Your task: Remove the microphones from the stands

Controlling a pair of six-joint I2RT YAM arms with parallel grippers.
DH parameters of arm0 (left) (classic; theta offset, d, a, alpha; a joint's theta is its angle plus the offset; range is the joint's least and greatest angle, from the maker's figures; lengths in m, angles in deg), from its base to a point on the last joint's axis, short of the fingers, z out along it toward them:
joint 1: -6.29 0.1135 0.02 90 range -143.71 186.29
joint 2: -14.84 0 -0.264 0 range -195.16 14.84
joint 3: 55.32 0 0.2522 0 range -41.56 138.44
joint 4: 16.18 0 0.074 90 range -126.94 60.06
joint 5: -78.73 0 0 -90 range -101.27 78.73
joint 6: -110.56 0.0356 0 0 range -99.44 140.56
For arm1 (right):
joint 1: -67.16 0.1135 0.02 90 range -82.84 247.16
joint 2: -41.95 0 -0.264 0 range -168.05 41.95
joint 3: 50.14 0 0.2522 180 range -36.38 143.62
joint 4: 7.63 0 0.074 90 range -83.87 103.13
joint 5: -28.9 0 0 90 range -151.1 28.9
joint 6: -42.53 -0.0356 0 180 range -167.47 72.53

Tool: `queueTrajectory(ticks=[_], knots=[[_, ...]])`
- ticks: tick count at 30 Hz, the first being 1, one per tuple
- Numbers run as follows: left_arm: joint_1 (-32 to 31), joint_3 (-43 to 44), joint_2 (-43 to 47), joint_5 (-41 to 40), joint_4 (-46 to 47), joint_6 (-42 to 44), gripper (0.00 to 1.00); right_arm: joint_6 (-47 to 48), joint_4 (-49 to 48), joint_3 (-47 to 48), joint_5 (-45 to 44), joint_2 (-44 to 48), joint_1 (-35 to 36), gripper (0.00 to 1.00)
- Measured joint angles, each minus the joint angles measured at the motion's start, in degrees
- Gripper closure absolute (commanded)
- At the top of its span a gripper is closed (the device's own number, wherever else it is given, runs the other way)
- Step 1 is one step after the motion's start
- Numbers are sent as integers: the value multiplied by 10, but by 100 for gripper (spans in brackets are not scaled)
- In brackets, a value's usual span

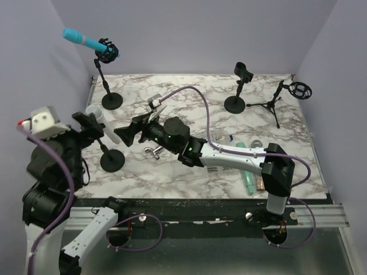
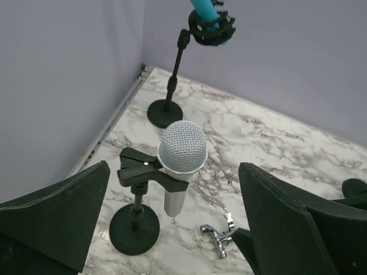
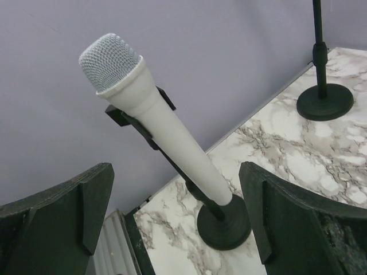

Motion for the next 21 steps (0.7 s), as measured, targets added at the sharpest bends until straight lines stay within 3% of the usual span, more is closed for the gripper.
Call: queueTrajectory(ticks=[10,15,18,21], knots=[[0,-40,197,0,77,50,1,97,74,221,-139,-125,74,0],[0,-70,249,0,84,71,1,166,113,359,-203,-205,98,1],[0,-71,255,0,74,73,1,195,137,442,-231,-255,103,4],[0,-85,266,0,56,70,1,226,142,488,-251,-291,102,13]])
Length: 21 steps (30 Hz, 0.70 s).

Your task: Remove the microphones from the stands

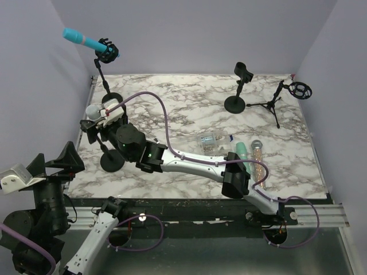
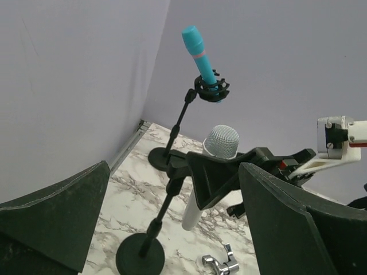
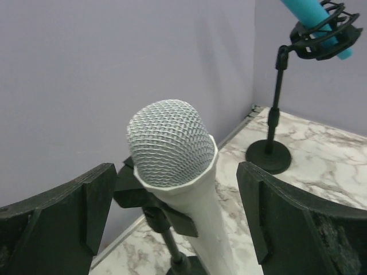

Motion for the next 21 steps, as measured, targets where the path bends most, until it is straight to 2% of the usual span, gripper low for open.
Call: queueTrajectory(ticks=[2,4,12,13,15,21], knots=[[0,-12,10,0,-12,-3,1,20,-1,12,-13,-15,0,27],[0,-20,18,1,-27,-5,1,36,-9,19,-24,-30,-2,35],[0,-35,43,17,-69,-27,1,88,-30,31,-22,-40,-2,96],[0,-36,45,22,-73,-30,1,89,-31,30,-20,-40,-3,99],[0,-38,46,33,-84,-36,1,86,-43,16,-12,-36,-5,99],[0,-45,37,70,-106,-51,1,45,-75,-128,67,55,-23,99]])
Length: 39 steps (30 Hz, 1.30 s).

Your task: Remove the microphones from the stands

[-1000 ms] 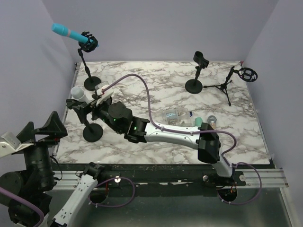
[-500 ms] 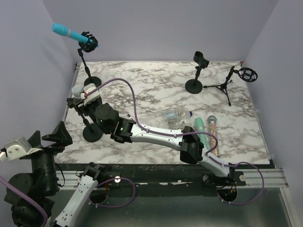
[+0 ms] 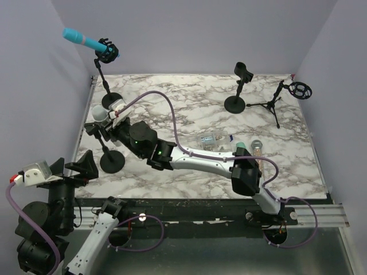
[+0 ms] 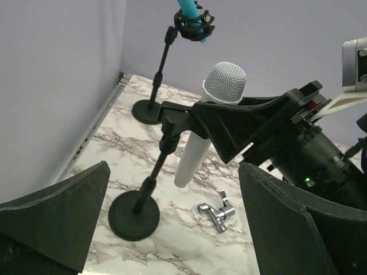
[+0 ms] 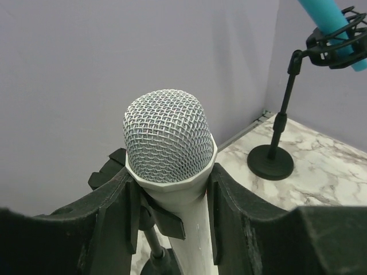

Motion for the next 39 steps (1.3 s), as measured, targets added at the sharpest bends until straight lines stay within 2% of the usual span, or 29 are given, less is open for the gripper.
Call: queueTrajectory(ticks=[5,12,18,32,39], knots=[[0,-20,-28,42,2,-19,1,-56,-3,-102,124,75,-38,99],[0,-58,-73,95,22,-28,1,-133,-40,-200,275,133,-101,99],[0,-66,-129,118,56,0,1,-194,-71,-234,367,143,-150,99],[0,-46,-300,123,91,82,2,-247,-88,-242,461,143,-175,99],[0,-41,-306,120,96,96,6,-255,-88,-242,469,141,-177,99]])
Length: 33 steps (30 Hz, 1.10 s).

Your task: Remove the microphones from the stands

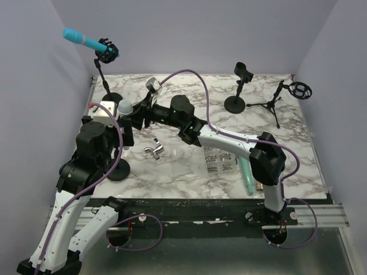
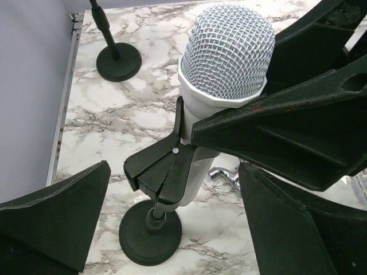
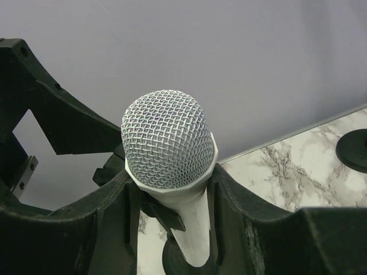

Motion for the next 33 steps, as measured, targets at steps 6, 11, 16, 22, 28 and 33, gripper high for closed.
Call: queueTrajectory(ticks=[6,11,16,22,28,33], knots=[[0,0,10,0,12,16,62,-7,-4,3,8,-3,0,99],[3,3,4,2,15,43,100,-11,0,11,10,-8,-5,99],[0,6,4,5,11,48,100,-18,18,22,7,-11,-7,99],[0,-5,40,6,-2,50,100,-29,33,40,-19,-11,-3,99],[0,-35,95,13,4,52,100,-40,57,54,-112,-11,0,99],[0,-62,127,13,27,49,100,-37,74,47,-196,-5,0,99]])
